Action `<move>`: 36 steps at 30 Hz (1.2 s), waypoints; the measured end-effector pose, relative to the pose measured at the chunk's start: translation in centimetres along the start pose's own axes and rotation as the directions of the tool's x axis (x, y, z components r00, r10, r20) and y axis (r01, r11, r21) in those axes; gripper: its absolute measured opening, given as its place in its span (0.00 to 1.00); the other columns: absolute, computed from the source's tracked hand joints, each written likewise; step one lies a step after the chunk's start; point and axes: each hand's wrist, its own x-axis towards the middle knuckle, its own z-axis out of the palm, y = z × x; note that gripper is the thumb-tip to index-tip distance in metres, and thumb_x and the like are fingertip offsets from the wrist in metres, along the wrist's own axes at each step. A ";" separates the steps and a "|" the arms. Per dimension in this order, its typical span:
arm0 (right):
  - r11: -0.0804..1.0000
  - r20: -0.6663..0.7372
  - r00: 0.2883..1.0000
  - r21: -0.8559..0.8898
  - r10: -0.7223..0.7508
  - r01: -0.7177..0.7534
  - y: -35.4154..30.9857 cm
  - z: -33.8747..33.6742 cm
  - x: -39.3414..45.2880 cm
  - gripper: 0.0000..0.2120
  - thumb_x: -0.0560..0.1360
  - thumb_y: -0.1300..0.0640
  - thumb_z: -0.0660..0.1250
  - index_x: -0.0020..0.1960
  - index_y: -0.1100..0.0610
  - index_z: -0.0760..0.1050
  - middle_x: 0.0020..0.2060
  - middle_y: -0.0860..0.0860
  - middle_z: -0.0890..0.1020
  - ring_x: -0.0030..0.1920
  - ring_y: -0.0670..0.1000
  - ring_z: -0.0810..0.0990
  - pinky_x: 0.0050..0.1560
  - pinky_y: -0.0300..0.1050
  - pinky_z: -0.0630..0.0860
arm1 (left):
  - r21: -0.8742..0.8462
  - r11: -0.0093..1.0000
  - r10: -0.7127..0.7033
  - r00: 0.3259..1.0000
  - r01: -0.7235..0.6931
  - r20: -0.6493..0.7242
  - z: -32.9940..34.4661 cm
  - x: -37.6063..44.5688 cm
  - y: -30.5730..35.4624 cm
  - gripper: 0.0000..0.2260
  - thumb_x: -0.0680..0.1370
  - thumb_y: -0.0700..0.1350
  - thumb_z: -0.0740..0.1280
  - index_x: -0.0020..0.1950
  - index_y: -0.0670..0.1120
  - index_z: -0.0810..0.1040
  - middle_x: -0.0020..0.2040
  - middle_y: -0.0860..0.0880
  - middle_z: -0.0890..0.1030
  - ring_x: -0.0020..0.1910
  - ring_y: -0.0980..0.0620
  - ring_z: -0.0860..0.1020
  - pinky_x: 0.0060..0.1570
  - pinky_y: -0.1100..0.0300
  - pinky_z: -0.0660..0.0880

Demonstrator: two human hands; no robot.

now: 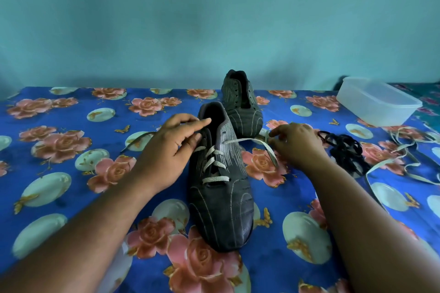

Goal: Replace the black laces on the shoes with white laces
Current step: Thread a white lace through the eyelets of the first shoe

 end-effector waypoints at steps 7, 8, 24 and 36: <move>0.992 -0.028 0.993 0.057 0.113 -0.111 -0.3 -1.7 -0.6 0.08 0.77 0.48 0.67 0.42 0.51 0.76 0.41 0.51 0.82 0.46 0.56 0.79 0.43 0.49 0.75 | -0.047 0.998 -0.035 0.999 0.036 0.007 -0.4 -0.1 0.4 0.15 0.81 0.50 0.65 0.67 0.55 0.80 0.63 0.58 0.77 0.62 0.61 0.76 0.59 0.74 0.70; 0.983 -0.055 0.986 0.106 0.158 -0.151 -0.3 -2.2 -0.6 0.10 0.77 0.48 0.66 0.42 0.53 0.75 0.39 0.51 0.82 0.44 0.57 0.79 0.41 0.48 0.74 | -0.052 0.998 -0.040 0.999 0.041 0.017 -0.4 -0.1 0.4 0.16 0.80 0.52 0.64 0.67 0.56 0.79 0.64 0.58 0.77 0.63 0.62 0.75 0.60 0.74 0.69; 0.626 0.100 0.988 0.765 0.120 -0.154 -2.1 -4.3 -1.3 0.09 0.83 0.60 0.63 0.56 0.54 0.82 0.35 0.51 0.75 0.31 0.49 0.68 0.33 0.42 0.68 | -0.052 0.998 -0.039 0.999 0.040 0.031 -1.1 -0.1 0.0 0.15 0.78 0.55 0.66 0.63 0.55 0.80 0.62 0.58 0.80 0.55 0.54 0.79 0.55 0.55 0.77; 0.508 -0.035 0.972 0.848 -0.232 0.152 -9.5 -3.4 -5.8 0.06 0.81 0.61 0.67 0.53 0.56 0.83 0.37 0.54 0.85 0.32 0.46 0.76 0.37 0.40 0.76 | -0.149 0.983 -0.105 0.994 0.108 0.027 -1.0 -0.1 0.6 0.11 0.79 0.46 0.71 0.60 0.57 0.80 0.55 0.57 0.80 0.42 0.51 0.77 0.44 0.59 0.76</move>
